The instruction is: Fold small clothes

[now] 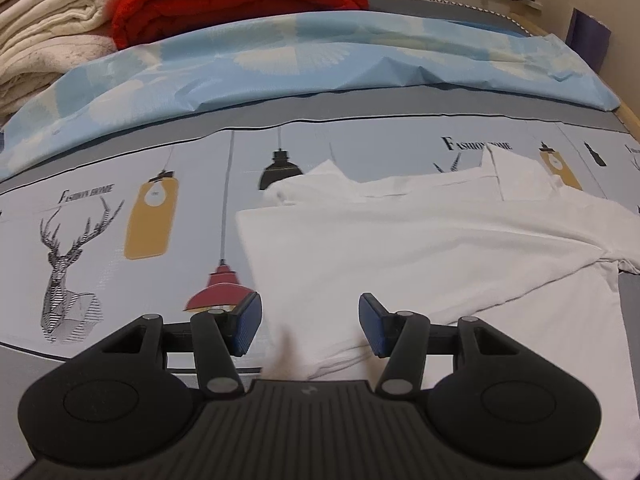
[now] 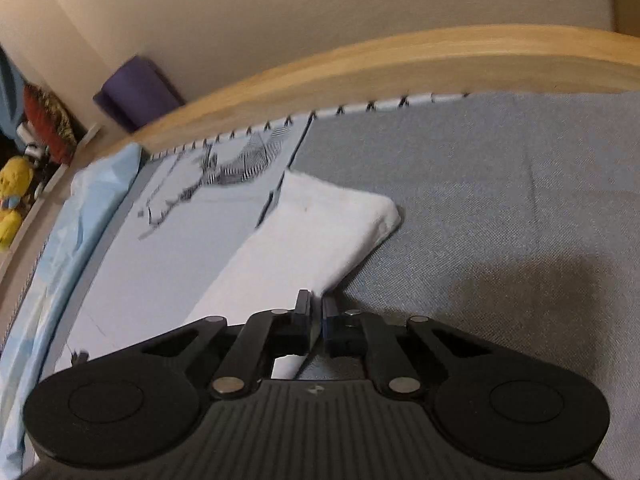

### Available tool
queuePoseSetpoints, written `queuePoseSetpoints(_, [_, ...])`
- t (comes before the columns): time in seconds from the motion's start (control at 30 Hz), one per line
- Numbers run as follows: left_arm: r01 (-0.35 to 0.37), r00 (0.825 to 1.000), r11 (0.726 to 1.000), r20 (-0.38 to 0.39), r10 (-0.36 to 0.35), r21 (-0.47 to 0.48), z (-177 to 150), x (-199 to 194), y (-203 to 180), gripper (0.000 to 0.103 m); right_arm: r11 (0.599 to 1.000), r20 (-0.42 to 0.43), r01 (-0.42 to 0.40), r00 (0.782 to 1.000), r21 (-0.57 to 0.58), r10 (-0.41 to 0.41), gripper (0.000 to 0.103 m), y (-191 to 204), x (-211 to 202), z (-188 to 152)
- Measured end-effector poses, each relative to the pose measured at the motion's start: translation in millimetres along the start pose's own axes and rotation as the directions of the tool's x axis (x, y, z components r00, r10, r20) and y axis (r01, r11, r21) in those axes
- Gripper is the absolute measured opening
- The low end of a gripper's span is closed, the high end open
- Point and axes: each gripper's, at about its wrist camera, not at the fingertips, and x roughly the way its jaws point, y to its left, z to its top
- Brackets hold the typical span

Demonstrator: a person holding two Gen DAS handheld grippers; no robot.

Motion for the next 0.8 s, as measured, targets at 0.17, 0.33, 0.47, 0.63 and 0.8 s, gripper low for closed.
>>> queuePoseSetpoints(0.17, [-0.018, 1.0, 0.998, 0.007, 0.018, -0.053, 0.9, -4.6, 29.7, 0.059, 0.922, 0.215, -0.128, 0.952, -0.365, 0.218, 0.003, 115.4, -79.1, -22.6])
queuePoseSetpoints(0.33, [-0.017, 1.0, 0.992, 0.02, 0.02, -0.123, 1.9, -12.6, 59.6, 0.059, 0.565, 0.069, -0.472, 0.724, -0.677, 0.686, 0.003, 234.3, -208.8, -125.1])
queuePoseSetpoints(0.47, [-0.011, 1.0, 0.984, 0.018, 0.014, -0.178, 0.9, -14.9, 78.6, 0.059, 0.216, -0.266, -0.707, 0.505, -0.674, 0.821, 0.004, 280.4, -283.0, -236.3])
queuePoseSetpoints(0.63, [0.009, 1.0, 0.97, 0.004, -0.009, -0.245, 0.0, -10.7, 96.7, 0.059, 0.079, -0.763, -0.848, 0.509, -0.524, 0.398, 0.028, 289.5, -270.7, -364.5])
queuePoseSetpoints(0.8, [0.044, 0.999, 0.957, -0.017, -0.051, -0.286, -4.6, 4.1, 100.6, 0.057, 0.217, -0.741, -0.784, 0.62, -0.581, 0.257, 0.033, 291.8, -282.9, -337.3])
